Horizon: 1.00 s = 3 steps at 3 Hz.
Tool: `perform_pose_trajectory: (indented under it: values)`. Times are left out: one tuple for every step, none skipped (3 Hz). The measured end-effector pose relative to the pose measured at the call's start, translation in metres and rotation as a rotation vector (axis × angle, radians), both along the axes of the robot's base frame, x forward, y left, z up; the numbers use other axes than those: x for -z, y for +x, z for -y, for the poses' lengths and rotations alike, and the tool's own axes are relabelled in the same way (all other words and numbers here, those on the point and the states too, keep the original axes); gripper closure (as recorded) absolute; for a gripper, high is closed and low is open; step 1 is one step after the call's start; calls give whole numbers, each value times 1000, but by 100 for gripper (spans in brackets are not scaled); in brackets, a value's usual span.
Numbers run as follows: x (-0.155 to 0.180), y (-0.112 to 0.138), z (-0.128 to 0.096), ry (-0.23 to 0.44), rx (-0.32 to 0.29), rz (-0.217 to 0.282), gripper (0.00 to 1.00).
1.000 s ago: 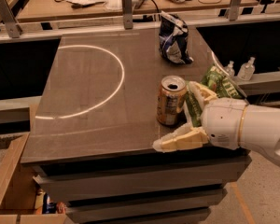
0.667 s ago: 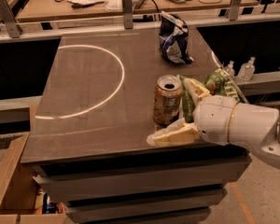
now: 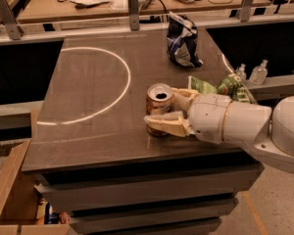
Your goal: Knock orange can over
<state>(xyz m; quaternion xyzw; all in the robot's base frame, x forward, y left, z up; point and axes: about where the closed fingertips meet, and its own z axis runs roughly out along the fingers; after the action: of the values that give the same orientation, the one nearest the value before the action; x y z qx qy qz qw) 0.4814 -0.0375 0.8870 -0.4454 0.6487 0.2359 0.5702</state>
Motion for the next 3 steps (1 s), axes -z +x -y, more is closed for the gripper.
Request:
perform_pose_trajectory:
  values:
    - [-10, 8, -13, -57, -39, 74, 72]
    - [-19, 26, -30, -117, -162, 208, 96]
    - [-40, 47, -50, -211, -363, 397, 100]
